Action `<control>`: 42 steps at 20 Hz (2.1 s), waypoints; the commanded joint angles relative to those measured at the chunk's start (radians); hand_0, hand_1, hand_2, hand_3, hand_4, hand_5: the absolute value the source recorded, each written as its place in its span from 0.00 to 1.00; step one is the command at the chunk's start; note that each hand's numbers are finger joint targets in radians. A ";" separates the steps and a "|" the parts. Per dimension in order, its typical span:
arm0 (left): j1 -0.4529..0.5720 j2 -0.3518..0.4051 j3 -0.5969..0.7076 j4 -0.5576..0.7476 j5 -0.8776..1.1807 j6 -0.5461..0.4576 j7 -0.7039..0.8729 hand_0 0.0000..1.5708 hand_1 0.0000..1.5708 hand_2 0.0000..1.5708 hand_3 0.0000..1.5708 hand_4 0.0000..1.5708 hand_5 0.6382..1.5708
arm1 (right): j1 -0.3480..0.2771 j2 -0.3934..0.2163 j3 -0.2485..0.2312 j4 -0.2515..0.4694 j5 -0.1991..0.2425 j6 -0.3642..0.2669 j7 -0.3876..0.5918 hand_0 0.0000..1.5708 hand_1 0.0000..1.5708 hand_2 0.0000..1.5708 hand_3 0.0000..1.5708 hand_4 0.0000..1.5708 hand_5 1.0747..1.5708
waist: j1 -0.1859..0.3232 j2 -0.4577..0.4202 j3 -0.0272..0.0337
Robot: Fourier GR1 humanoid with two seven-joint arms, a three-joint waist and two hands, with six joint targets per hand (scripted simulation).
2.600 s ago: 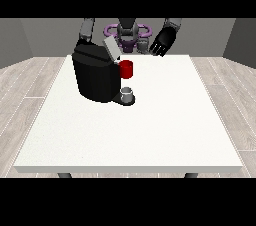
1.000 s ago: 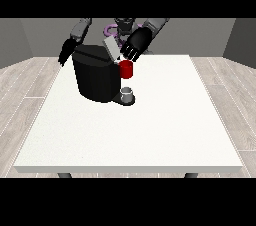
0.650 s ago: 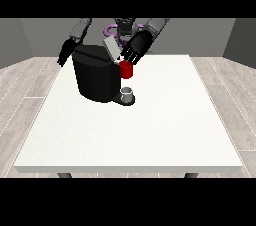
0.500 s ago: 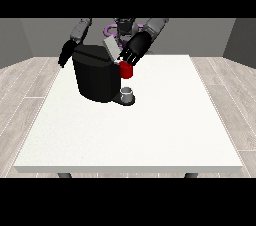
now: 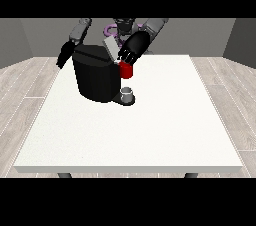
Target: Insert the coffee pod into the coffee machine and close the lid
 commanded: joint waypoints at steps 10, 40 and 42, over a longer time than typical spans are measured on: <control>-0.036 0.034 -0.015 0.013 -0.061 0.094 -0.037 0.78 0.78 0.79 0.74 0.00 1.00 | -0.070 0.022 0.012 -0.027 0.009 -0.029 0.049 0.00 0.00 0.00 0.00 0.00 1.00 | -0.023 0.055 -0.0002; -0.020 0.067 -0.044 0.020 -0.139 0.198 -0.184 0.66 0.66 0.67 0.47 0.00 1.00 | -0.028 -0.040 0.009 -0.022 0.021 0.019 0.038 0.00 0.00 0.00 0.00 0.14 1.00 | -0.032 0.065 0.0001; -0.001 0.035 -0.066 -0.010 -0.157 0.235 -0.189 0.59 0.59 0.62 0.44 0.00 1.00 | -0.060 -0.053 -0.038 0.017 -0.008 0.013 -0.021 0.00 0.00 0.00 0.00 0.12 1.00 | 0.006 0.096 0.0004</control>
